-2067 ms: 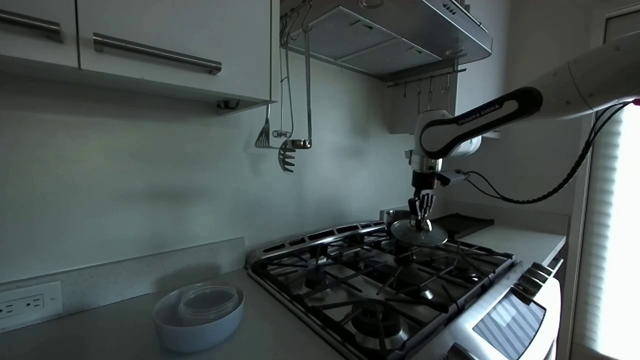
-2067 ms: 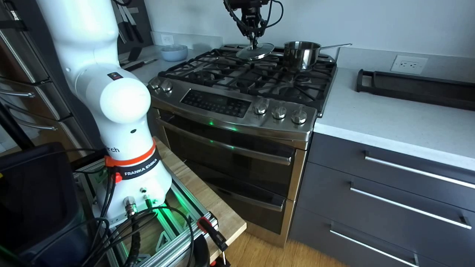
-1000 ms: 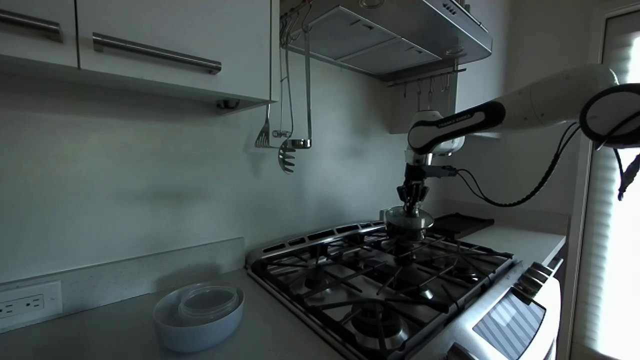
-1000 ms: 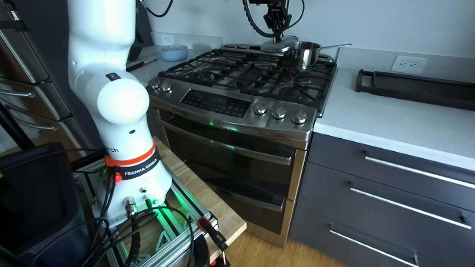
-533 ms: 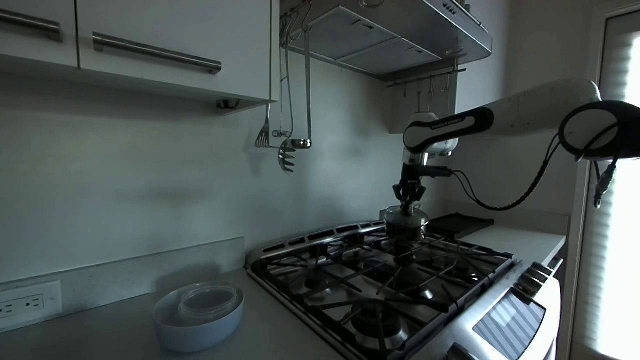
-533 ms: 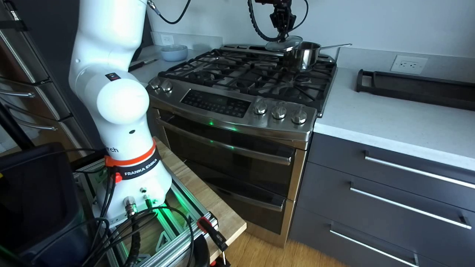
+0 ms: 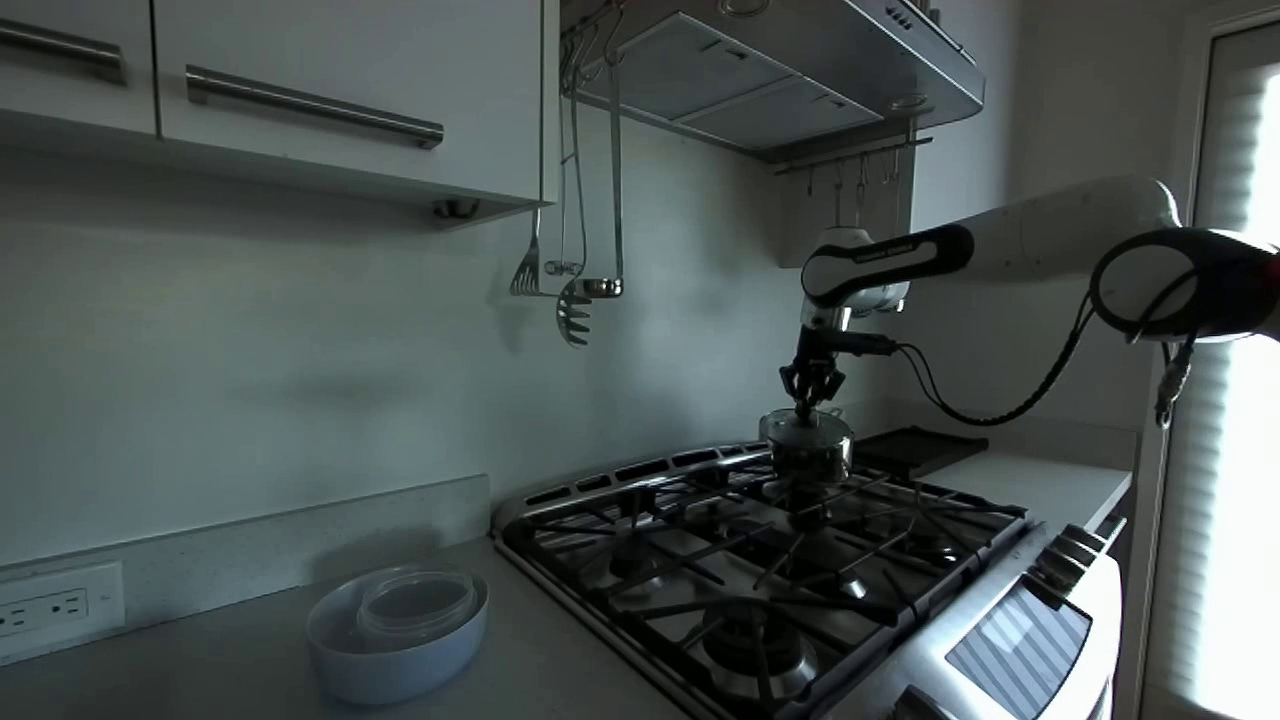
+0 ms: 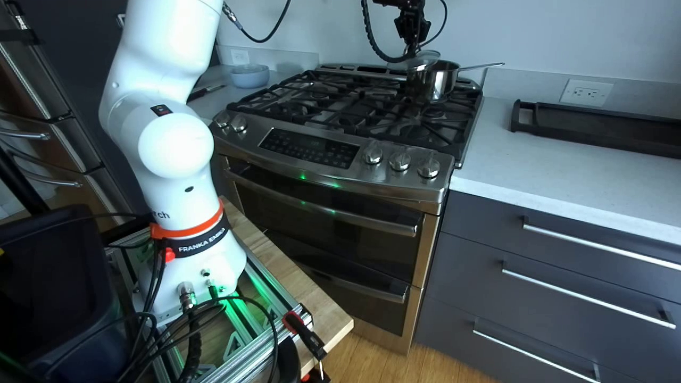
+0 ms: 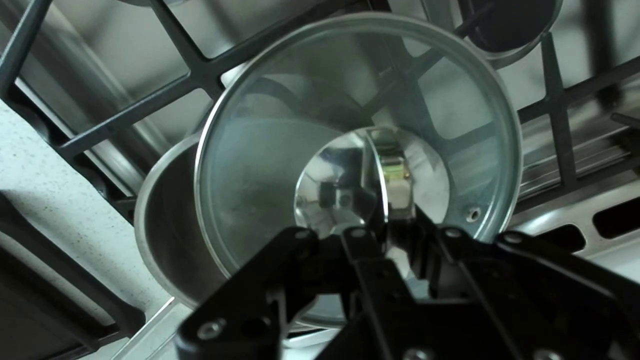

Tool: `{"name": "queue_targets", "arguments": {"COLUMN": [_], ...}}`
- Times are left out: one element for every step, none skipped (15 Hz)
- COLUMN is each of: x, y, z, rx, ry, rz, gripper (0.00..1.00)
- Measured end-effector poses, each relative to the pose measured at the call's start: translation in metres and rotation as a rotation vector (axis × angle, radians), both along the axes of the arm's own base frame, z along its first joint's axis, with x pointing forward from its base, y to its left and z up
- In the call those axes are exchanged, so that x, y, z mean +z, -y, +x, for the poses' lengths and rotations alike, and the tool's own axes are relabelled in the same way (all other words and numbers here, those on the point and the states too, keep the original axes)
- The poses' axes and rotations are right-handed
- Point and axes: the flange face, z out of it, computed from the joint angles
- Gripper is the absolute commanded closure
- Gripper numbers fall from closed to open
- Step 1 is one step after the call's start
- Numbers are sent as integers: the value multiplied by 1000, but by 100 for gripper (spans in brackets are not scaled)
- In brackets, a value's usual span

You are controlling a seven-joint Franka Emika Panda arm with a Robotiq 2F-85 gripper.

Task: Move the pot to the top left corner of the stove then put the lid on the pot

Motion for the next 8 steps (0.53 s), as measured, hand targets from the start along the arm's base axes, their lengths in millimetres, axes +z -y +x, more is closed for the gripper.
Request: {"name": "queue_targets", "arguments": {"x": [0, 0, 0, 0, 0, 0, -1, -3], "y": [0, 0, 0, 0, 0, 0, 0, 0], "z": [0, 0, 0, 0, 0, 0, 0, 0], "rx": [0, 0, 0, 0, 0, 0, 1, -2], "ry": [0, 0, -1, -1, -1, -1, -2, -5], "rz": [0, 0, 0, 0, 0, 0, -2, -4], "gripper": [91, 91, 91, 91, 98, 98, 98, 98]}}
